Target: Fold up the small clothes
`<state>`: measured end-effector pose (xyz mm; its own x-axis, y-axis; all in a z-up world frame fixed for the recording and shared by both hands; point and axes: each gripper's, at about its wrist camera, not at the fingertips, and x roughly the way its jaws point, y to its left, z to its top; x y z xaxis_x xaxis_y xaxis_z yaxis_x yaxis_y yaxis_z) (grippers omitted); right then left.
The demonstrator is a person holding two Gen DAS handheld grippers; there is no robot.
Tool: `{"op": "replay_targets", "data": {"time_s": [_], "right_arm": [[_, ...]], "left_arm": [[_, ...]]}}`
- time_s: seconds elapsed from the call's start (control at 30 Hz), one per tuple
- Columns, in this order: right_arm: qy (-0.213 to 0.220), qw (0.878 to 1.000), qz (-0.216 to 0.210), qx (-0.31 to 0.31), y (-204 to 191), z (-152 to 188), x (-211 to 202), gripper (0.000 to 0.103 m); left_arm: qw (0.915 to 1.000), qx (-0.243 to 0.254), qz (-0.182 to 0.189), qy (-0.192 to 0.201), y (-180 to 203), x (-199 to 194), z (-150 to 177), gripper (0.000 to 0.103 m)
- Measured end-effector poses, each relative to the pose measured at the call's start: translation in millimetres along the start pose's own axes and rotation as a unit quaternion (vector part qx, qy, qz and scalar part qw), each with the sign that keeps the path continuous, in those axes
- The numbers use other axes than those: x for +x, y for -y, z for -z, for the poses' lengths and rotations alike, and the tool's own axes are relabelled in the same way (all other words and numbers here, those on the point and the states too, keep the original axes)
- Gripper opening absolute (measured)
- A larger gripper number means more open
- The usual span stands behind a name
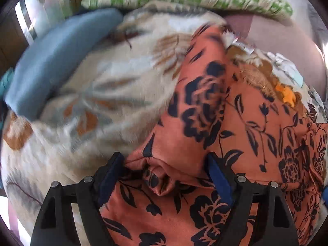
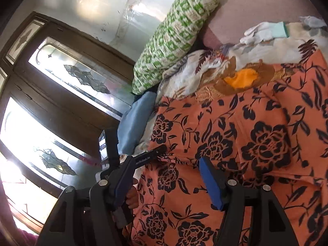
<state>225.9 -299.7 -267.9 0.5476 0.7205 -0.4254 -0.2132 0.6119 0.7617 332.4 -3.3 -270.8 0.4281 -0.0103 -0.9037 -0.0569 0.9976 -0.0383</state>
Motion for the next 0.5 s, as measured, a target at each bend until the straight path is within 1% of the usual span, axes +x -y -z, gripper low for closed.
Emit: {"op": "replay_targets", "data": {"time_s": [0.03,0.07,0.13,0.2,0.23,0.27,0.3,0.33,0.37,0.4,0.43,0.47,0.5], "right_arm": [[-0.01,1.0,0.012,0.001,2.7,3.0,11.4,0.069],[-0.012,1.0,0.028,0.004,6.9,4.7,19.8,0.069],[-0.011,0.999,0.052,0.012,17.7,4.1,29.3,0.069],[-0.007,0.996,0.087,0.033,36.9,1.5,31.7,0.069],[0.0,0.992,0.112,0.05,48.5,-0.4,27.1,0.068],[0.018,0.989,0.137,0.06,56.9,-5.2,17.7,0.068],[0.053,0.979,0.183,0.071,65.1,-11.0,1.7,0.068],[0.101,0.964,0.233,0.081,73.3,-16.2,-21.4,0.068],[0.142,0.95,0.261,0.093,80.9,-20.2,-43.3,0.068],[0.18,0.937,0.276,0.113,89.1,-22.7,-65.7,0.069],[0.211,0.926,0.282,0.136,96.2,-23.1,-86.9,0.069],[0.233,0.919,0.28,0.149,98.7,-22.2,-101.0,0.069],[0.252,0.916,0.274,0.149,96.0,-20.7,-111.8,0.069]], "left_arm": [[0.9999,0.009,-0.007,0.011,2.6,-3.5,1.8,0.084],[0.9993,0.028,-0.02,0.017,7.9,-6.7,2.9,0.084],[0.998,0.048,-0.033,0.024,13.4,-8.7,5.7,0.084],[0.9987,0.041,-0.022,0.02,9.8,-8.0,5.9,0.084],[0.9993,0.032,-0.012,0.016,5.3,-7.1,4.5,0.085],[0.9997,0.022,-0.001,0.011,0.4,-7.1,4.1,0.085],[0.9998,0.015,0.007,0.009,-3.5,-7.3,3.8,0.085],[0.9998,0.012,0.011,0.011,-5.5,-7.3,2.8,0.085],[0.9997,0.012,0.011,0.015,-7.0,-9.8,3.4,0.085],[0.9996,0.013,0.008,0.023,-5.1,-12.2,3.2,0.085],[0.9993,0.013,0.004,0.036,-3.7,-14.5,1.2,0.085],[0.9985,0.016,0.001,0.053,-2.5,-21.2,0.2,0.085],[0.9973,0.019,-0.003,0.071,-1.3,-28.7,-0.8,0.085]]}}
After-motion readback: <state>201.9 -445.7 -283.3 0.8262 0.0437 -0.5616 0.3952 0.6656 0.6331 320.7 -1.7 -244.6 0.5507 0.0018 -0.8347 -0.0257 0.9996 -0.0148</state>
